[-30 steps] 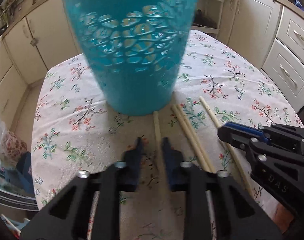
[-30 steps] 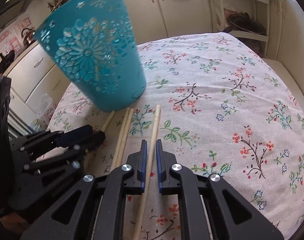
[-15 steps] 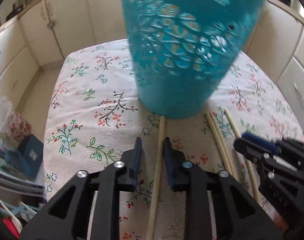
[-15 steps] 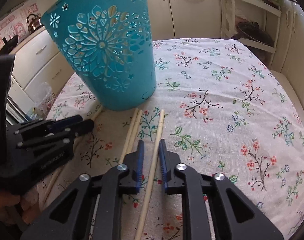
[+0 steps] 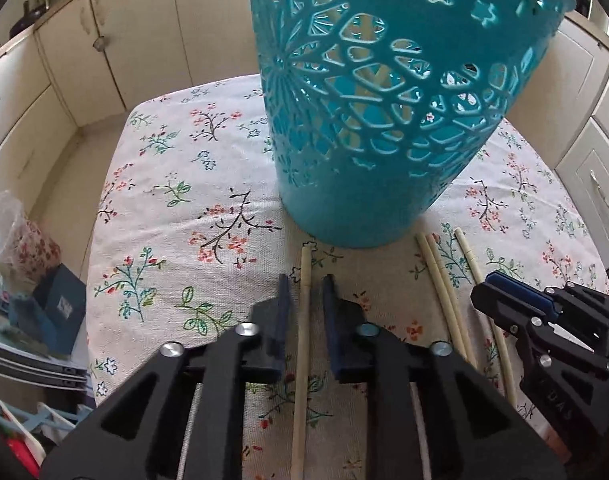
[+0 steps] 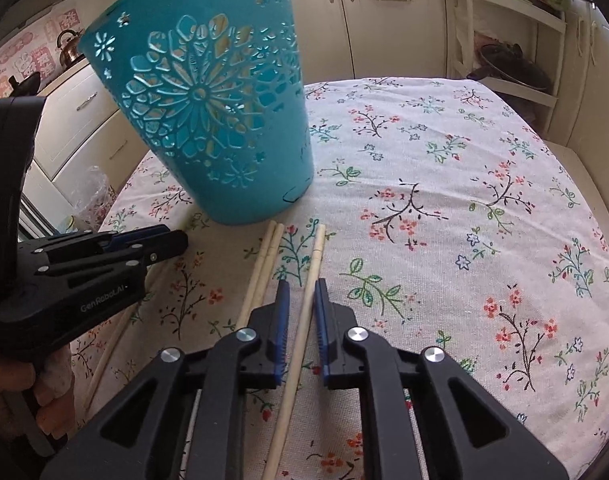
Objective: Organize utensils
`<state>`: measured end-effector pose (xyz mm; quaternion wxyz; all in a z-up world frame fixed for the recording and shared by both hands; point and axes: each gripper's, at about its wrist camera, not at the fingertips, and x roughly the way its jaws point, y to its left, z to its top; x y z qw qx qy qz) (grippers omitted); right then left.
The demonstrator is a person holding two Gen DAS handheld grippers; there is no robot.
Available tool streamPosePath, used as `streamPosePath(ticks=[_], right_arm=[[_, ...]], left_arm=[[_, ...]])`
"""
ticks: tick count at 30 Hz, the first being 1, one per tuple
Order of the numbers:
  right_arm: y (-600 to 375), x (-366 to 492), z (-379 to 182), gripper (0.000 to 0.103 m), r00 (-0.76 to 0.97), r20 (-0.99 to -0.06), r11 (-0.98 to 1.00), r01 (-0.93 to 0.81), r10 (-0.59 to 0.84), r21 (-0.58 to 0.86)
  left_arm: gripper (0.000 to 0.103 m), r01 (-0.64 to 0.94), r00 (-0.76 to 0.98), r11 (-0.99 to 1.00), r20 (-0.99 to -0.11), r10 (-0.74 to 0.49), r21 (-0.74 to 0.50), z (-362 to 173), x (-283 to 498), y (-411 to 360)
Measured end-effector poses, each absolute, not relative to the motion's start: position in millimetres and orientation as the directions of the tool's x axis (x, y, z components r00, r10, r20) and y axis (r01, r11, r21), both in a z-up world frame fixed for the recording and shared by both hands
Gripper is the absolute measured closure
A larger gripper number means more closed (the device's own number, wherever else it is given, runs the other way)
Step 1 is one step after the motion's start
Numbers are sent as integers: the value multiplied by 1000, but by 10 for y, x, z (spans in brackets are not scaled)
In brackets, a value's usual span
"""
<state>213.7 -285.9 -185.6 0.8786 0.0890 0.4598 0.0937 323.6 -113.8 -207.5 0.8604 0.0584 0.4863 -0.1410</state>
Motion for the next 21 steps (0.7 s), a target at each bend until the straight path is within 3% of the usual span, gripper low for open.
streamPosePath(ticks=[10,21], right_arm=[[-2870,2136,-1859,95,558,-792,965,-73,248,250],[-2876,2142,-1861,95,558,-793,966,-73,245,247]], left_arm=[[98,312,524,946,-815,-248,-88,-1939,3001,-1012],[98,367,614,928,-734,-291,-61,-1532,2615,-1062]])
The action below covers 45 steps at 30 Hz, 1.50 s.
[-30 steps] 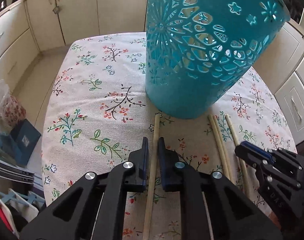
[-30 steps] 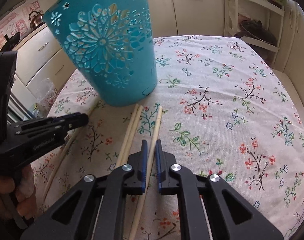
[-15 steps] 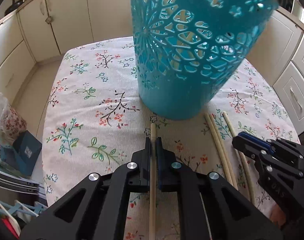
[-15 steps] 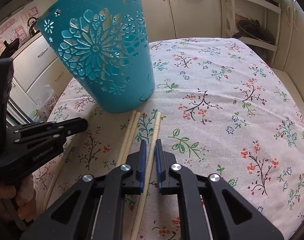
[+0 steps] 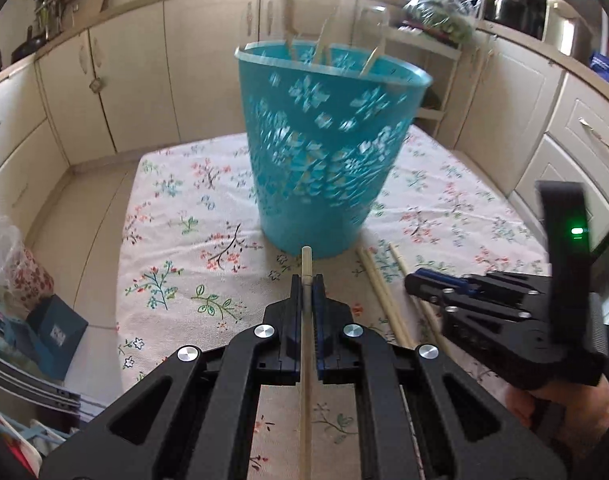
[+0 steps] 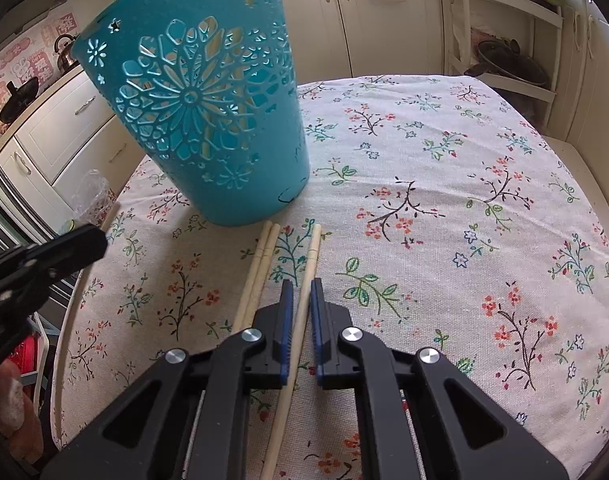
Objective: Organize utensils
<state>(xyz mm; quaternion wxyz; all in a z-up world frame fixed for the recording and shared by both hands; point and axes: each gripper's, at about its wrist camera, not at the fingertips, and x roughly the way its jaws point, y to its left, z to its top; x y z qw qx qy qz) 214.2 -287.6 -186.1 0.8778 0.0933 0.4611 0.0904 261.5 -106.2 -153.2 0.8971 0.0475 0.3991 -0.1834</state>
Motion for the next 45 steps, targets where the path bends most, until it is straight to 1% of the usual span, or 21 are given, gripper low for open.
streamPosePath(ticks=[8,19,23,31,37,45], right_arm=[[-2873,2148,-1864,95,558,-792,966,-72,247,250],[-2870,2153,-1866,95,558,-792,966,-71,246,250],[-2870,2152,-1864,95,558,-793,966,-70,245,249],[-2872,2151,-1862,95,558,-792,965,-70,246,251],[-2866,2156,-1865,95,558,-793,965,-70,246,251],[-2873,2157,-1865,95,558,-793,965,-70,246,251]], left_arm=[[98,394,648,916,-683,-336,-76,-1299,2481,-1064],[98,428,667,899,-639,-383,-92,-1093,2353,-1093],[98,436,672,893,-618,-408,-115,-1001,2318,-1052],[98,472,679,850,-519,-520,-234,-608,2274,-826],[98,474,703,835,-450,-550,-279,-345,2313,-758],[98,477,764,819,-310,-566,-320,82,2605,-740]])
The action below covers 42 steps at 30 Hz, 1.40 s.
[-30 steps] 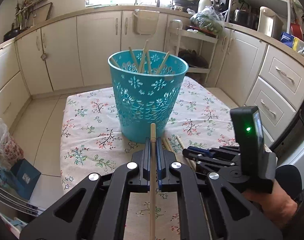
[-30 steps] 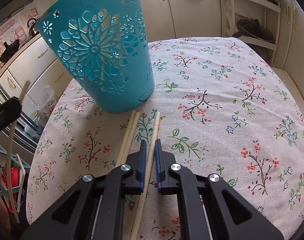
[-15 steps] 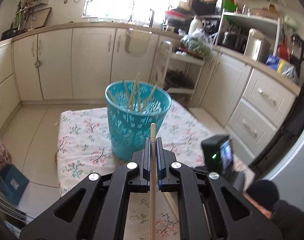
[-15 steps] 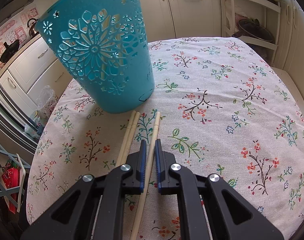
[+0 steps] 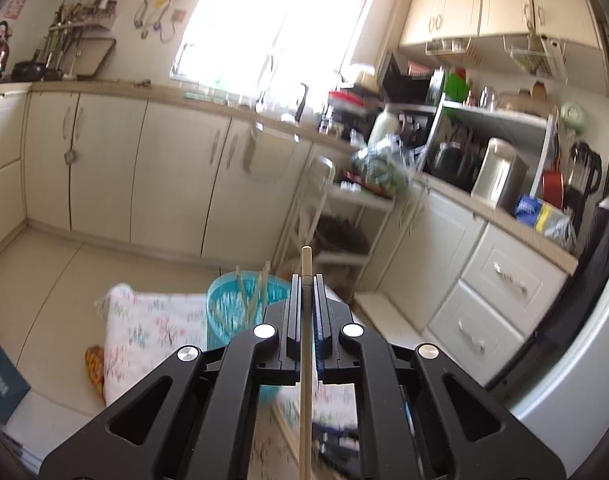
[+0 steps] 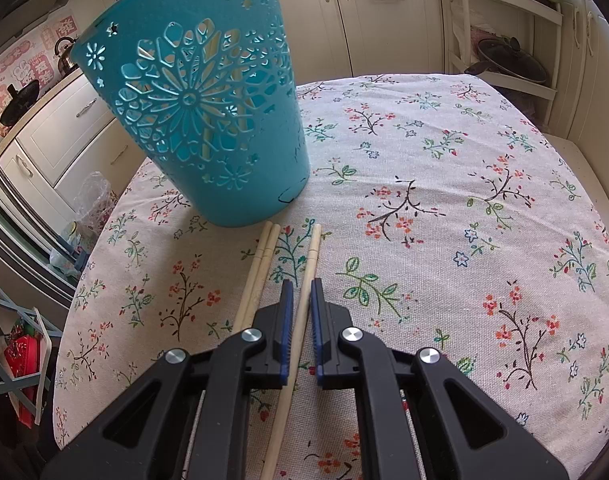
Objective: Organize utensils
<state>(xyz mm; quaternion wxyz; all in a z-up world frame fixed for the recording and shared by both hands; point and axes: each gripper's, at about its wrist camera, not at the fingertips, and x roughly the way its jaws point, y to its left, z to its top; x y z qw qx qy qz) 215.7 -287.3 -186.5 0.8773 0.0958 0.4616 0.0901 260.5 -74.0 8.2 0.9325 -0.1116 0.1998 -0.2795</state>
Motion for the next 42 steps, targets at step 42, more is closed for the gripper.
streamPosePath(ticks=[42], right_arm=[[-2950,2172,-1879,93,553,-784,952,-65,283,298]], left_arm=[[98,375,869,904,-261,-420,-206,-195,3951,-1340]])
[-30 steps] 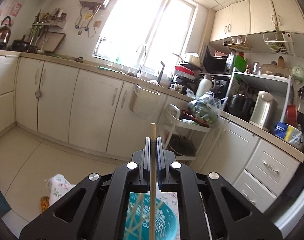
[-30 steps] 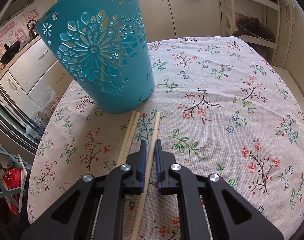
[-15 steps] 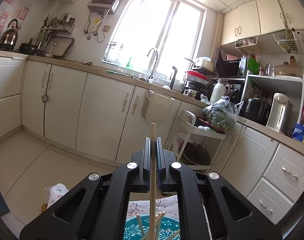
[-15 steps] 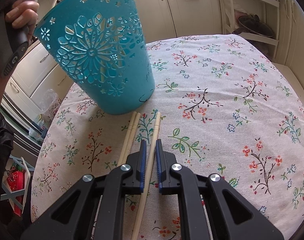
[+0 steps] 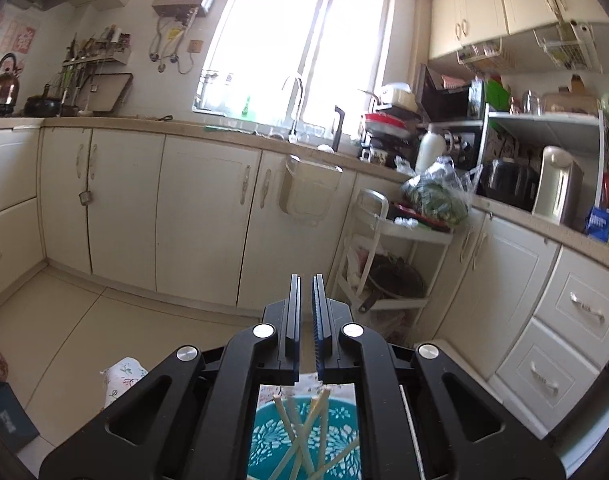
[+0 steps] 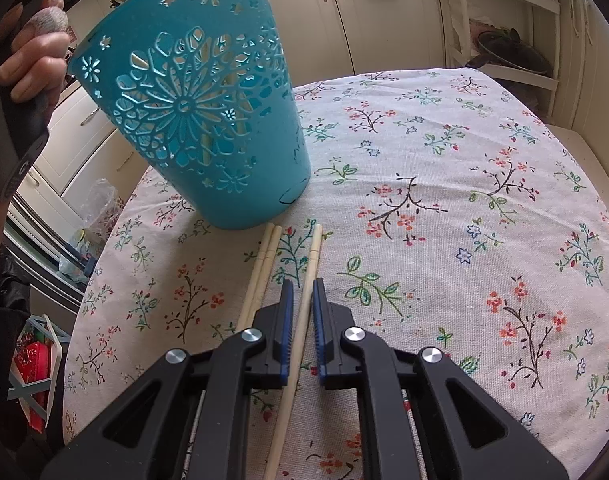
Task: Organize utensils
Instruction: 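Open the left gripper to drop the stick into the teal basket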
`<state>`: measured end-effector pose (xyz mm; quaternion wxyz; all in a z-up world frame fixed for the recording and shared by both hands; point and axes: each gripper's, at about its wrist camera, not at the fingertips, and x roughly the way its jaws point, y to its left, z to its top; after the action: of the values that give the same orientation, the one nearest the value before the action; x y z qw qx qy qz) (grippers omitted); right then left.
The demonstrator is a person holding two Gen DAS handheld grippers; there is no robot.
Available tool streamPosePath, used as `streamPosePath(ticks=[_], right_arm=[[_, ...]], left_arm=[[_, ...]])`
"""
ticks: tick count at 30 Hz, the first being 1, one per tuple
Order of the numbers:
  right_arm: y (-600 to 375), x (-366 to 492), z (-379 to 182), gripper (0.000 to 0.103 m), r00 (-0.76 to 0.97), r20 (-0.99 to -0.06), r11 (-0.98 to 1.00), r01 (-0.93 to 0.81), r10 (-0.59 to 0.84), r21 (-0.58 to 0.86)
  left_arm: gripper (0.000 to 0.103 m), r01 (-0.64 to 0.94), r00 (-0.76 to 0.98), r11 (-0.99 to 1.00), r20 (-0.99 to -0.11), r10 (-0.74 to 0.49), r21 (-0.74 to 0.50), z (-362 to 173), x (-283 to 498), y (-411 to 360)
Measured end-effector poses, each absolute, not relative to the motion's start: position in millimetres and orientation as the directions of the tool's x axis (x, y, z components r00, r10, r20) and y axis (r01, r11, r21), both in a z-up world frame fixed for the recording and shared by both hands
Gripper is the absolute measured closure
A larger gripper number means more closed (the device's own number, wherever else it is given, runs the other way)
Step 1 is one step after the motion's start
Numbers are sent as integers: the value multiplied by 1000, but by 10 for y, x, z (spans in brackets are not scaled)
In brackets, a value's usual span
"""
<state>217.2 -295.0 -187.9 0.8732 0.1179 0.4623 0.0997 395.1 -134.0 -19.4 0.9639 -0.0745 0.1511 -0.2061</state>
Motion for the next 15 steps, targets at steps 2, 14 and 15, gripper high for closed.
streamPosePath(ticks=[2,14,15], right_arm=[[-2953,2173,-1879,93,553,-784,952,-65,284,299],[-2948,2179,-1877,93,554,-787,956,-63,273,287],[-2938,2182,-1876,93,554,-789,959,-65,266,277]], left_arm=[[98,378,859,907,-295,-419,-188,-228,3946,-1355],[56,230,895,950,-338,-293,-213,-437,3358,-610],[54,207,894,954,-354,-274,-215,-523,3294,-520]])
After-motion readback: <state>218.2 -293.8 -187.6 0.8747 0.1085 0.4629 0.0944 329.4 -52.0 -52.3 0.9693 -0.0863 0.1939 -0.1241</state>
